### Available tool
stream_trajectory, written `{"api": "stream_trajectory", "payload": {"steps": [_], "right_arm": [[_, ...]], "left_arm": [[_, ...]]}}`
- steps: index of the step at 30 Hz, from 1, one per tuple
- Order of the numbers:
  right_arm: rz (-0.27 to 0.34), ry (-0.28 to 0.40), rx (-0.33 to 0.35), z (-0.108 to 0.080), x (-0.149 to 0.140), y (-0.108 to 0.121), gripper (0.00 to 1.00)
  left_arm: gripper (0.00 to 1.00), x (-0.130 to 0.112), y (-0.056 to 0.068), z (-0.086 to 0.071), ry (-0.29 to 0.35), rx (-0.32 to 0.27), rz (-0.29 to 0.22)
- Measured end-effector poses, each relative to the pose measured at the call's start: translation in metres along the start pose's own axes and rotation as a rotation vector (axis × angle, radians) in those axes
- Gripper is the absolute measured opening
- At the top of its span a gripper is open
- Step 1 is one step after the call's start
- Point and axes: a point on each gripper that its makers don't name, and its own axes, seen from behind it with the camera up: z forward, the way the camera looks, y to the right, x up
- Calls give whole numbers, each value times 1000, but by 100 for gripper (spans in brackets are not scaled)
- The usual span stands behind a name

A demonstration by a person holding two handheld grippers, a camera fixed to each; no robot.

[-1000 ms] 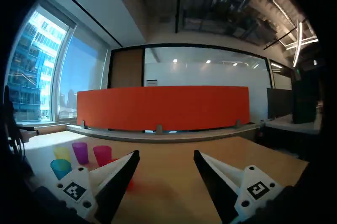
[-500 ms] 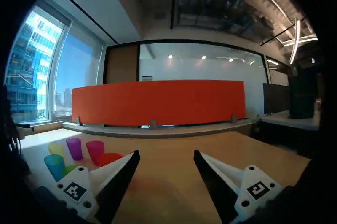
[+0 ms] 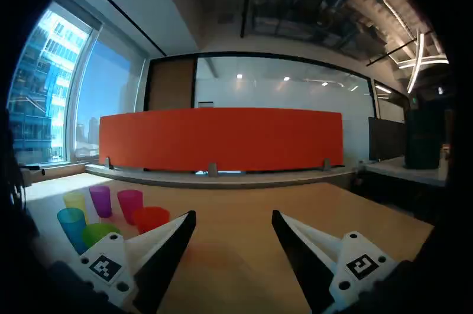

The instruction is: Pour water

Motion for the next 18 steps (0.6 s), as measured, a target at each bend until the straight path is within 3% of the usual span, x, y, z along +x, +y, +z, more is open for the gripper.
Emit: {"api": "stream_trajectory", "payload": {"steps": [18], "right_arm": [[-2,-10,0,0,-2,-3,99]], "left_arm": [[93,0,-1,0,0,0,0]]}}
